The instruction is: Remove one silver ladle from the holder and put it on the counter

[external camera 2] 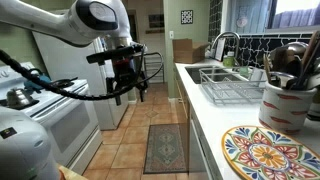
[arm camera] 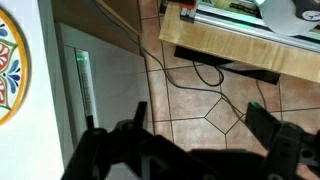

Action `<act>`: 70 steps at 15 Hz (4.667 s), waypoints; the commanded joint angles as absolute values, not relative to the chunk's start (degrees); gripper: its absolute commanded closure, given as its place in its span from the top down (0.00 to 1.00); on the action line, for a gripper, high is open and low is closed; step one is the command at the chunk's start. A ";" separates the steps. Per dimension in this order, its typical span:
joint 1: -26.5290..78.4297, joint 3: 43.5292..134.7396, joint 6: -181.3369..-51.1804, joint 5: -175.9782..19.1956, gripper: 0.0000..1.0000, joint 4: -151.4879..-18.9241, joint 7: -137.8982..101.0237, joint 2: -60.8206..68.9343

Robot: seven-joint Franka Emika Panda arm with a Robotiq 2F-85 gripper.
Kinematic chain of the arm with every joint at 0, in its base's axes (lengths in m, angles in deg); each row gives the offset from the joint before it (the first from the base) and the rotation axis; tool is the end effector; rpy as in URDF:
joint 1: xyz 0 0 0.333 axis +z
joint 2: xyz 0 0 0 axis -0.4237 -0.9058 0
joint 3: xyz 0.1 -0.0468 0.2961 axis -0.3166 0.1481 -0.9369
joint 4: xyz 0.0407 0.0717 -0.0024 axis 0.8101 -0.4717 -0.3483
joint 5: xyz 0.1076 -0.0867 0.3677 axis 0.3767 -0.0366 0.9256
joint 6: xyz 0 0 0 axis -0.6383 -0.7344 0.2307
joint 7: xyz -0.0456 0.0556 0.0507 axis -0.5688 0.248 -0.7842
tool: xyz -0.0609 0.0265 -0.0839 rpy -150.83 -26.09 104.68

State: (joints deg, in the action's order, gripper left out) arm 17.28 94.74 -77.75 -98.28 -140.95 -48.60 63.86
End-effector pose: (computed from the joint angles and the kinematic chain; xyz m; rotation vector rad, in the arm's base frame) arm 0.2846 -0.1318 0.4814 2.8862 0.3943 -0.3510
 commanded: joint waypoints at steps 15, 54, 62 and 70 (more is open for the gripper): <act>9.22 106.26 -87.21 -98.63 1.00 -129.02 -36.37 55.98; 3.83 102.93 -110.34 -158.20 1.00 -114.23 0.38 28.11; 2.80 106.84 -119.85 -166.70 1.00 -110.64 2.07 21.15; 2.34 107.41 -115.03 -166.89 0.87 -106.64 3.07 15.33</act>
State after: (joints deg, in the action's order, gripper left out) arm 2.56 107.25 -117.37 -165.72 -108.83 1.48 17.71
